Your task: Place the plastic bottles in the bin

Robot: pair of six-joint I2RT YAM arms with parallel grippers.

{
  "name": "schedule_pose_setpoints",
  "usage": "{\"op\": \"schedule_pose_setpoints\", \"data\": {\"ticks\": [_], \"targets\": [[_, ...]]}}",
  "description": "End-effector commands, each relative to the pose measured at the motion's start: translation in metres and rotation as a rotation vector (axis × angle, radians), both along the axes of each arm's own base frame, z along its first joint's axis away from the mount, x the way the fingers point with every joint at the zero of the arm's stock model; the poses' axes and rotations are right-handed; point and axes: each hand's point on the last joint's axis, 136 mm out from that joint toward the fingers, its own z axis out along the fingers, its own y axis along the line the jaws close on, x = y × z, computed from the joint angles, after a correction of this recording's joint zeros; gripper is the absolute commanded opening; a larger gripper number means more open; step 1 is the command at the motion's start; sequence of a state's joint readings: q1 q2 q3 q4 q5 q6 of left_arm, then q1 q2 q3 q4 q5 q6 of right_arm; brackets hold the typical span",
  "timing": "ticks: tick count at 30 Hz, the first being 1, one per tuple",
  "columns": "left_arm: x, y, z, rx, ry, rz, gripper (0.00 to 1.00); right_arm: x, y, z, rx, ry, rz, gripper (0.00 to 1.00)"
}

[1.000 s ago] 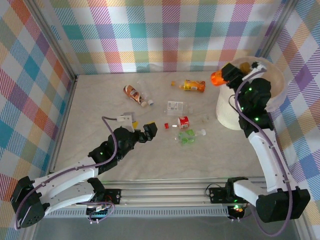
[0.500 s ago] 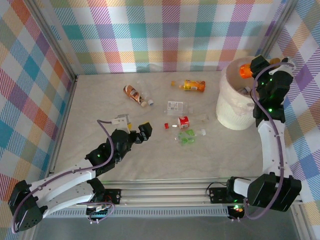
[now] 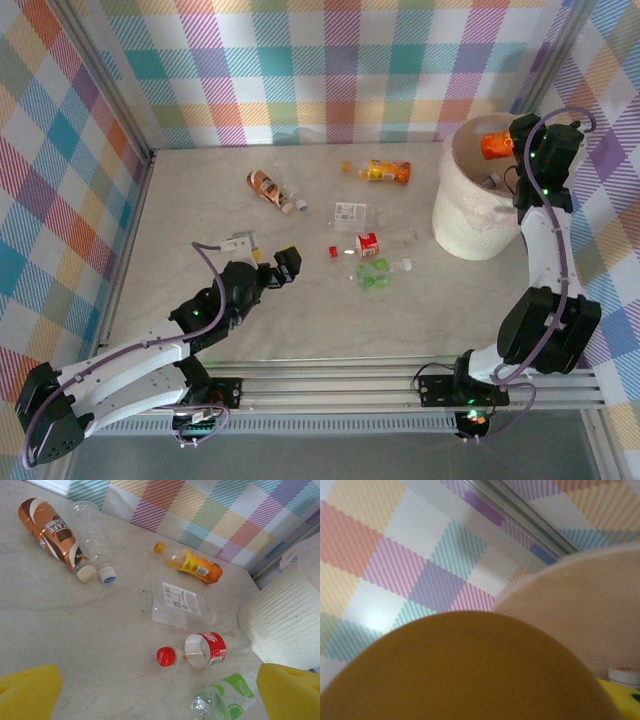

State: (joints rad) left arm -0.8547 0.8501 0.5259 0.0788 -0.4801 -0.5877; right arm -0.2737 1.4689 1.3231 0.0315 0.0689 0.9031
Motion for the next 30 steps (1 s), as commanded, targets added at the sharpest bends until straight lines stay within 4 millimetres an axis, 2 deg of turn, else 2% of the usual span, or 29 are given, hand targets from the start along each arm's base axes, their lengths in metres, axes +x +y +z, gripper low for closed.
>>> {"op": "schedule_pose_setpoints", "data": {"ticks": [1, 9, 16, 21, 24, 27, 30], "targets": [[0.001, 0.003, -0.007, -0.004, 0.020, 0.011, 1.00, -0.002, -0.017, 0.019, 0.036, -0.035, -0.102, 0.65], [0.002, 0.006, -0.012, 0.003, 0.035, 0.030, 1.00, -0.016, -0.029, 0.020, -0.057, 0.023, -0.174, 0.85], [0.005, 0.005, -0.015, 0.008, 0.047, 0.036, 1.00, -0.029, -0.028, 0.035, -0.101, 0.008, -0.181, 0.92], [0.006, 0.006, -0.018, 0.008, 0.055, 0.048, 1.00, -0.040, -0.013, 0.044, -0.163, 0.009, -0.103, 0.94], [0.007, 0.007, -0.018, 0.008, 0.057, 0.052, 1.00, -0.050, 0.002, 0.050, -0.210, 0.006, -0.028, 0.95], [0.008, 0.006, -0.018, 0.008, 0.059, 0.049, 1.00, -0.063, 0.017, 0.051, -0.258, 0.018, 0.043, 1.00], [0.008, 0.005, -0.018, 0.008, 0.067, 0.042, 1.00, -0.078, 0.036, 0.053, -0.309, 0.008, 0.136, 1.00]]}}
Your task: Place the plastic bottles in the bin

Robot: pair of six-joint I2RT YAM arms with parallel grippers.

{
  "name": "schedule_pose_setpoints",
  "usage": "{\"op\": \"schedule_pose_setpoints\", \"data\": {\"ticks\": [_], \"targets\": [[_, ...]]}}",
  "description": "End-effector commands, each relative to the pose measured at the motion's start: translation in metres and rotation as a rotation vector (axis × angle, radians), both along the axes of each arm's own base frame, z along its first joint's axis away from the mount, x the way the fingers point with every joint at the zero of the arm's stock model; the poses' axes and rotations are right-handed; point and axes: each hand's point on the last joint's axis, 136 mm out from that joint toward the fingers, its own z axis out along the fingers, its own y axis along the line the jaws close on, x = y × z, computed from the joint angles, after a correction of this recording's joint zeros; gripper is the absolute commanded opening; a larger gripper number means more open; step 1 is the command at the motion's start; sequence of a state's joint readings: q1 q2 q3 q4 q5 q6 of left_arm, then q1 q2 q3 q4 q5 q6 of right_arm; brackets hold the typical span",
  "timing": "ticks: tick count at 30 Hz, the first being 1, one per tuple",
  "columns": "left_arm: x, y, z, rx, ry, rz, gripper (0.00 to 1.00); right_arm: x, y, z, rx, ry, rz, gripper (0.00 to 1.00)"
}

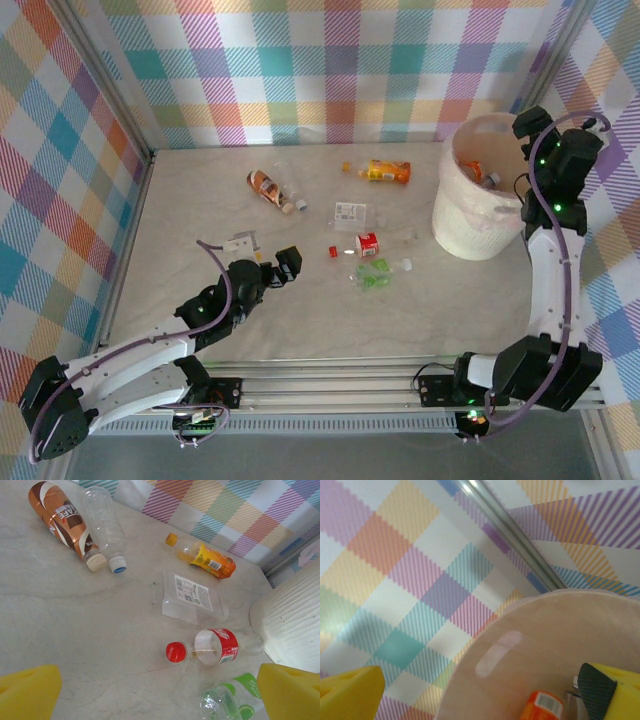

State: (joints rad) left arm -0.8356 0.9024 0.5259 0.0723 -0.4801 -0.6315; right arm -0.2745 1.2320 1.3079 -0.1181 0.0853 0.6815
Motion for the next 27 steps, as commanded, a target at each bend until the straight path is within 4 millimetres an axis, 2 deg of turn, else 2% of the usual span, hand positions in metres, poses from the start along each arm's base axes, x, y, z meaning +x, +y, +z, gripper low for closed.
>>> {"op": "schedule_pose_setpoints", "data": {"ticks": [1, 9, 13, 16, 20, 24, 27], "targets": [[0.001, 0.002, -0.002, 0.003, 0.019, 0.006, 1.00, -0.016, 0.031, -0.004, -0.098, 0.026, 0.165, 1.00], [-0.003, 0.006, -0.007, 0.004, 0.047, 0.010, 1.00, -0.071, 0.136, 0.002, -0.294, -0.039, 0.701, 1.00], [-0.006, 0.018, -0.009, -0.016, 0.066, 0.067, 1.00, -0.098, 0.180, -0.009, -0.392, -0.071, 0.904, 1.00], [-0.008, 0.031, -0.016, -0.047, 0.092, 0.142, 1.00, -0.115, 0.215, -0.027, -0.434, -0.085, 1.062, 1.00], [-0.013, 0.053, -0.033, -0.074, 0.162, 0.273, 1.00, -0.148, 0.273, -0.069, -0.593, -0.099, 1.345, 1.00], [-0.013, 0.051, -0.039, -0.091, 0.196, 0.288, 1.00, -0.167, 0.305, -0.100, -0.671, -0.116, 1.531, 1.00], [-0.011, 0.050, -0.042, -0.083, 0.210, 0.301, 1.00, -0.182, 0.320, -0.123, -0.656, -0.092, 1.695, 1.00]]}}
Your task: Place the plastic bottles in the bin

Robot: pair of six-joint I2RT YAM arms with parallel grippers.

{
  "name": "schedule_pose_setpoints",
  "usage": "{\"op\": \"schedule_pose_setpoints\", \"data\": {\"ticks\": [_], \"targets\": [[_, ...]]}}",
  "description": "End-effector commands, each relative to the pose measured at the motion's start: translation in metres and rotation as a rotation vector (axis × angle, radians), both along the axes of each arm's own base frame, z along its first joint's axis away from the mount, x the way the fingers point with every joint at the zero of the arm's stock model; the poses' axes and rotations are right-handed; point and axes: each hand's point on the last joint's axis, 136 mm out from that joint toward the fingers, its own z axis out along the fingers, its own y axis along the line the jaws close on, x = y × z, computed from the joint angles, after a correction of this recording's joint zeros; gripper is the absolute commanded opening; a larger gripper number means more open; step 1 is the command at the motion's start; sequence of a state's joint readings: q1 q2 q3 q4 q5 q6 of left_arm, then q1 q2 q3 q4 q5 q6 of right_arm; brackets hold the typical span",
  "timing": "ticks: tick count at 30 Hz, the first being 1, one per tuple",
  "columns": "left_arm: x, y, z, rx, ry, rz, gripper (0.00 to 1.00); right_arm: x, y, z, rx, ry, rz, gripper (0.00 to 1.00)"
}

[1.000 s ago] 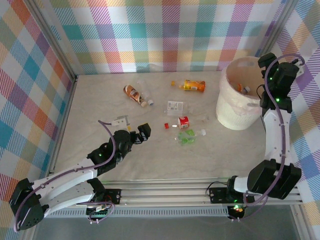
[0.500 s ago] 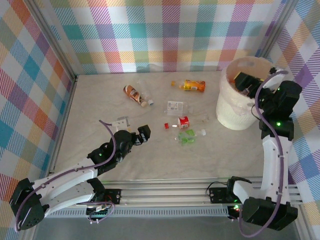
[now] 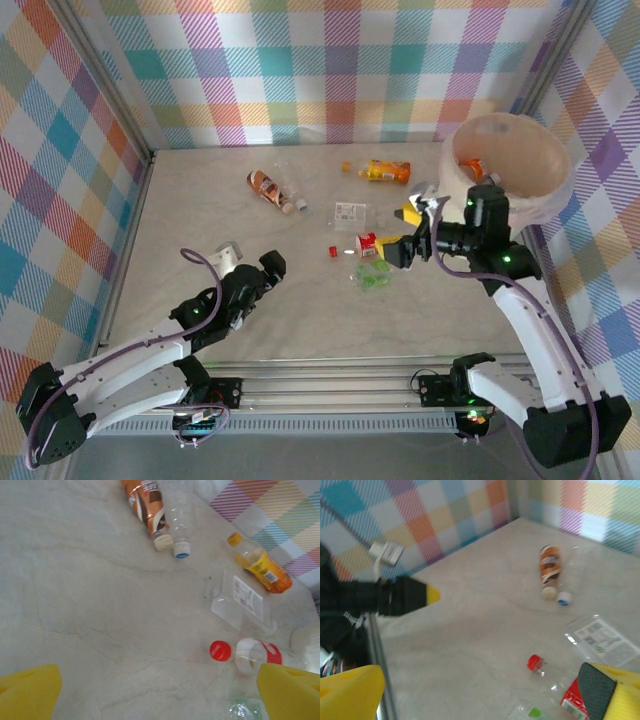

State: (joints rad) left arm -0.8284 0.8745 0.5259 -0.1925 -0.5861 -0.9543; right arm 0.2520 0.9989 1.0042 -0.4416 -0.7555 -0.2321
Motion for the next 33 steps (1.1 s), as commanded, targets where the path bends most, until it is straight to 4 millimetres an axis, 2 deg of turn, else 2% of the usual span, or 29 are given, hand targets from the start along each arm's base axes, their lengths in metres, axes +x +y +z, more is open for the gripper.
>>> {"op": "schedule_pose_setpoints", "data": {"ticks": [1, 4, 6, 11, 14, 17, 20, 26, 33], "targets": [[0.003, 0.009, -0.005, 0.003, 0.031, 0.070, 1.00, -0.028, 0.017, -0.028, -0.067, 0.000, 0.238, 1.00], [0.005, 0.005, -0.006, 0.018, 0.051, 0.068, 1.00, -0.040, 0.027, -0.070, -0.194, 0.066, 0.360, 1.00], [0.006, 0.002, -0.007, 0.024, 0.063, 0.056, 1.00, -0.038, 0.030, -0.101, -0.314, 0.078, 0.395, 1.00], [0.007, -0.002, -0.013, 0.033, 0.086, 0.044, 1.00, -0.012, 0.022, -0.176, -0.646, 0.073, 0.427, 1.00], [0.008, -0.003, -0.014, 0.034, 0.088, 0.041, 1.00, 0.012, 0.016, -0.208, -0.799, -0.004, 0.416, 1.00], [0.008, -0.002, -0.013, 0.039, 0.085, 0.045, 1.00, 0.020, 0.010, -0.228, -0.874, -0.060, 0.459, 1.00], [0.008, 0.000, -0.011, 0.045, 0.082, 0.049, 1.00, 0.020, 0.005, -0.242, -0.924, -0.084, 0.514, 1.00], [0.007, 0.002, -0.015, 0.051, 0.086, 0.055, 1.00, 0.038, -0.001, -0.265, -1.011, -0.187, 0.545, 1.00], [0.005, 0.004, -0.020, 0.046, 0.093, 0.063, 1.00, 0.036, -0.005, -0.284, -1.050, -0.226, 0.602, 1.00]]}}
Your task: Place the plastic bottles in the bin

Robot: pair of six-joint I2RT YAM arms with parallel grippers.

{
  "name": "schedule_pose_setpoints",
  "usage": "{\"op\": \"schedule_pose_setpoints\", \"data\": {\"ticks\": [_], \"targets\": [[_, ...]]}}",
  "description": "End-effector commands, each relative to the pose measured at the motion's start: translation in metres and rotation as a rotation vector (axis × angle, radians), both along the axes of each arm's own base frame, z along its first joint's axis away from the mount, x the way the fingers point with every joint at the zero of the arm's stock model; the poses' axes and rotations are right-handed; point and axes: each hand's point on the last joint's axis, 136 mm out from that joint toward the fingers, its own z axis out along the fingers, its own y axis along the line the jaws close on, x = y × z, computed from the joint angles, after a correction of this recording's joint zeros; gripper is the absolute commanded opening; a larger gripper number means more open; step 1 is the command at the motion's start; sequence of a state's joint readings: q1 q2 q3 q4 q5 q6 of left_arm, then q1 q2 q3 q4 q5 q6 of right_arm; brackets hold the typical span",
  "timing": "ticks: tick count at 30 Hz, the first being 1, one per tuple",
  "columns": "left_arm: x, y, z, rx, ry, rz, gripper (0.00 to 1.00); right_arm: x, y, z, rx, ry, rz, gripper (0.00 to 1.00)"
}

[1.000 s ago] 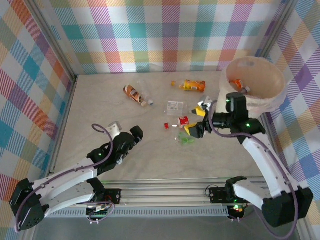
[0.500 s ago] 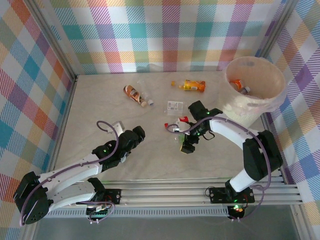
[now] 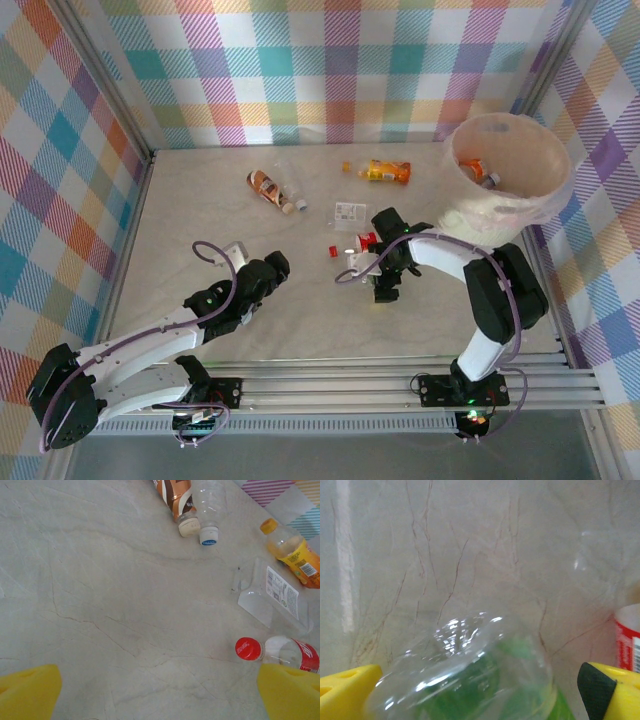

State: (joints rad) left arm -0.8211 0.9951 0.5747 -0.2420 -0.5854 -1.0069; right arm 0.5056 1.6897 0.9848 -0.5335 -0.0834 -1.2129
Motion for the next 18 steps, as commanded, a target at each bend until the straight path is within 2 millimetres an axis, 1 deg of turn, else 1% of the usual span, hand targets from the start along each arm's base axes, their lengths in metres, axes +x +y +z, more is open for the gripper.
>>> {"op": "schedule_pose_setpoints", "data": {"ticks": [1, 7, 10, 13, 15, 18], "targets": [[0.000, 0.008, -0.002, 0.003, 0.005, 0.031, 1.00, -0.001, 0.000, -0.010, -0.019, -0.037, 0.085, 0.99], [0.000, 0.008, -0.001, 0.011, -0.001, 0.025, 1.00, 0.002, -0.002, -0.019, -0.028, -0.093, 0.133, 0.84], [0.001, 0.008, 0.001, 0.013, -0.008, 0.018, 1.00, 0.003, -0.006, -0.022, -0.058, -0.099, 0.155, 0.82], [0.000, 0.008, 0.002, 0.016, -0.009, 0.014, 1.00, 0.006, -0.006, -0.018, -0.069, -0.103, 0.164, 0.76], [0.000, 0.009, 0.002, 0.016, -0.011, 0.016, 1.00, 0.007, -0.004, -0.009, -0.056, -0.110, 0.161, 0.70], [-0.002, 0.011, 0.001, 0.012, -0.013, 0.019, 1.00, 0.007, -0.006, -0.002, -0.059, -0.129, 0.169, 0.64]]}}
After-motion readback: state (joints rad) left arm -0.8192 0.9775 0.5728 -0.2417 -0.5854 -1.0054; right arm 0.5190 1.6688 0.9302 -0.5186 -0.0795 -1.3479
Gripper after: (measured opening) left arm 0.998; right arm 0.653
